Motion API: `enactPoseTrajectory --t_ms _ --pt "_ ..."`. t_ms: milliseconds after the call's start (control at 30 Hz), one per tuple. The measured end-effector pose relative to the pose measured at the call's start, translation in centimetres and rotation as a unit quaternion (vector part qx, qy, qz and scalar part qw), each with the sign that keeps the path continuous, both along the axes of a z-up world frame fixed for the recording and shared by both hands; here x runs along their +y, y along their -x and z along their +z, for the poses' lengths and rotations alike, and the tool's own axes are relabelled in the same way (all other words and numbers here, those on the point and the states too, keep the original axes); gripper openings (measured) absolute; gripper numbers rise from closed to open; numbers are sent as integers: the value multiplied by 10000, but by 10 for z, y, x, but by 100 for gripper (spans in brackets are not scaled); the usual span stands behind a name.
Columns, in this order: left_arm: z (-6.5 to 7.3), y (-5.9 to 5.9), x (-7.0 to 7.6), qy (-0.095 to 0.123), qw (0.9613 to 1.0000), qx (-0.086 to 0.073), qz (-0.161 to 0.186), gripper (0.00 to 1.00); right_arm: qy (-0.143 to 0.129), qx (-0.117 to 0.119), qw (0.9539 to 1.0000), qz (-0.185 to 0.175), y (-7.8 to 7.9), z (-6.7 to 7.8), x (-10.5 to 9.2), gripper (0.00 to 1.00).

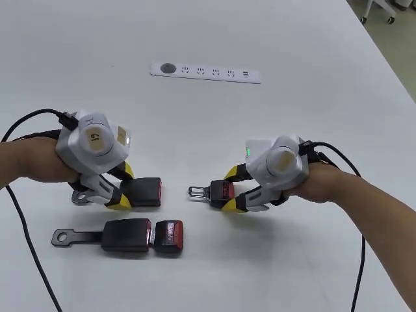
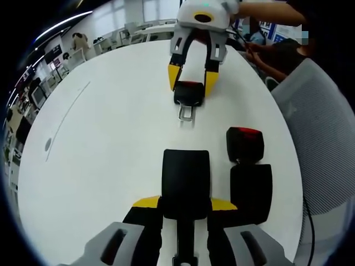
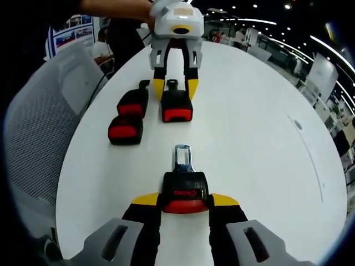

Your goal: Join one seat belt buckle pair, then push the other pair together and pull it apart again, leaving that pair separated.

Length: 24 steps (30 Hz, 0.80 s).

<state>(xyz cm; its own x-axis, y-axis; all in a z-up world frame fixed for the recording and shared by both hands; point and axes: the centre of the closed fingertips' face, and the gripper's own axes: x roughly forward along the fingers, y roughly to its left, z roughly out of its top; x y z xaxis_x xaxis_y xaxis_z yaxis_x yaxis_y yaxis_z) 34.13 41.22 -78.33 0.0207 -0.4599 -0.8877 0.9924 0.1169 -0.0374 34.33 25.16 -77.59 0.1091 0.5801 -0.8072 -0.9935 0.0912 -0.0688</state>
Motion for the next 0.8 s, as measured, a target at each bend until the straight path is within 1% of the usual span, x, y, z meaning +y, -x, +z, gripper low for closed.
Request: enactPoseTrajectory --t_ms 200,367,500,567,800 --pt "1 2 -2 -38 10000 35 -16 31 24 -11 10000 17 0 1 1 29" --pt "2 3 -3 -11 10000 49 -8 31 12 -16 10000 38 0 2 5 29" --pt "3 4 -3 -41 10000 57 -44 31 -15 45 10000 42 1 1 9 29" --pt "3 4 -4 -60 9999 50 -72 31 12 30 10000 50 2 1 10 29" --pt "4 4 -3 -55 9999 55 -92 30 -46 44 10000 74 2 3 18 29"
